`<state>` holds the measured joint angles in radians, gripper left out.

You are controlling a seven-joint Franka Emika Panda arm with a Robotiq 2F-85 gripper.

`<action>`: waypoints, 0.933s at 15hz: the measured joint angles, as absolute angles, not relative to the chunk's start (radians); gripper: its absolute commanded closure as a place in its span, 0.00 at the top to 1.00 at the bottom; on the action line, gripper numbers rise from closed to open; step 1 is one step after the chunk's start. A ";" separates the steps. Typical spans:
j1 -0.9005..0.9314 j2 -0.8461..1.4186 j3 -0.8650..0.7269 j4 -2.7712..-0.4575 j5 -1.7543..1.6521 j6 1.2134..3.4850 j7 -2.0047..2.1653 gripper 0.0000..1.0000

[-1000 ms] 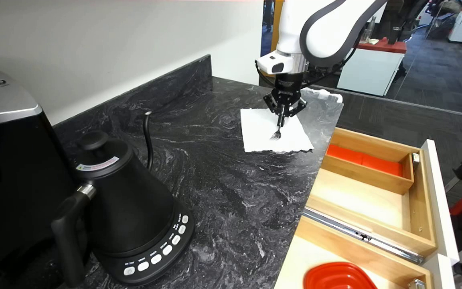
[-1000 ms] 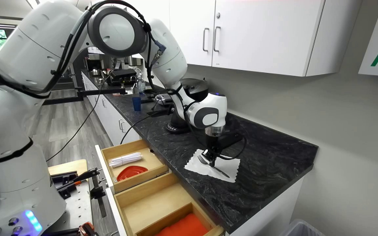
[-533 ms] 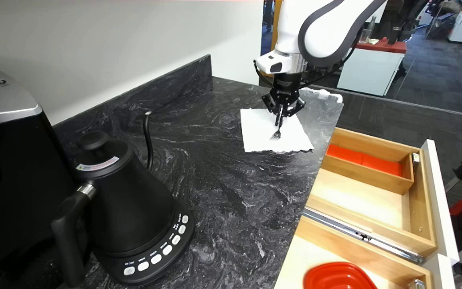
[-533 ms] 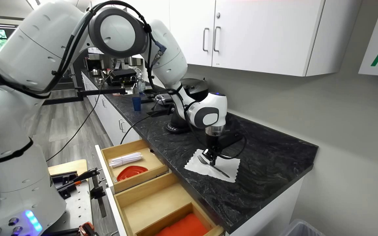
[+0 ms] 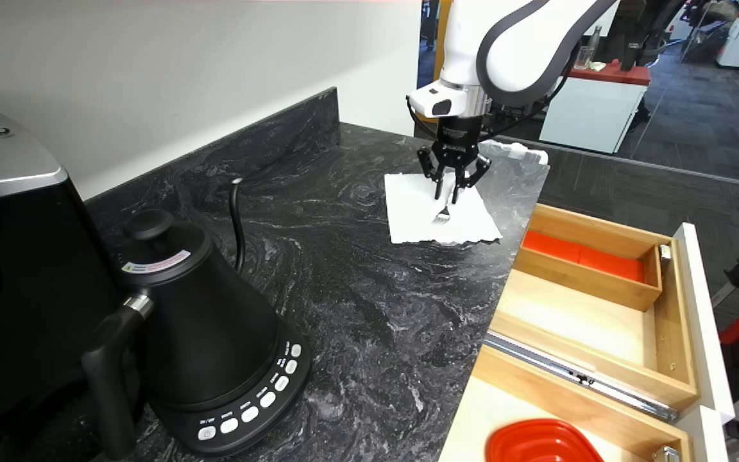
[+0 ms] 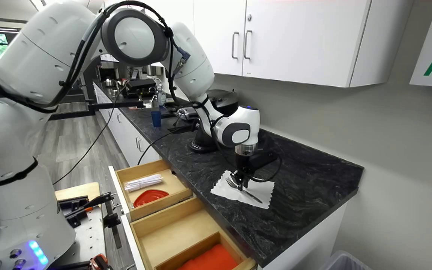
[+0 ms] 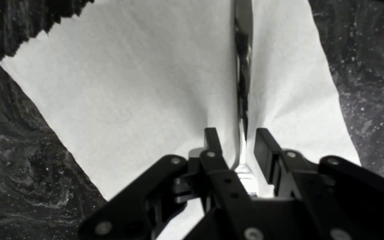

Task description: Take the fork from the counter and put it in the drawer

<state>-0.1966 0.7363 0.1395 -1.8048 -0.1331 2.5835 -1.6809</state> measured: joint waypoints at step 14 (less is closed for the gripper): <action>-0.196 0.745 0.140 -1.795 -0.132 2.583 -1.681 0.04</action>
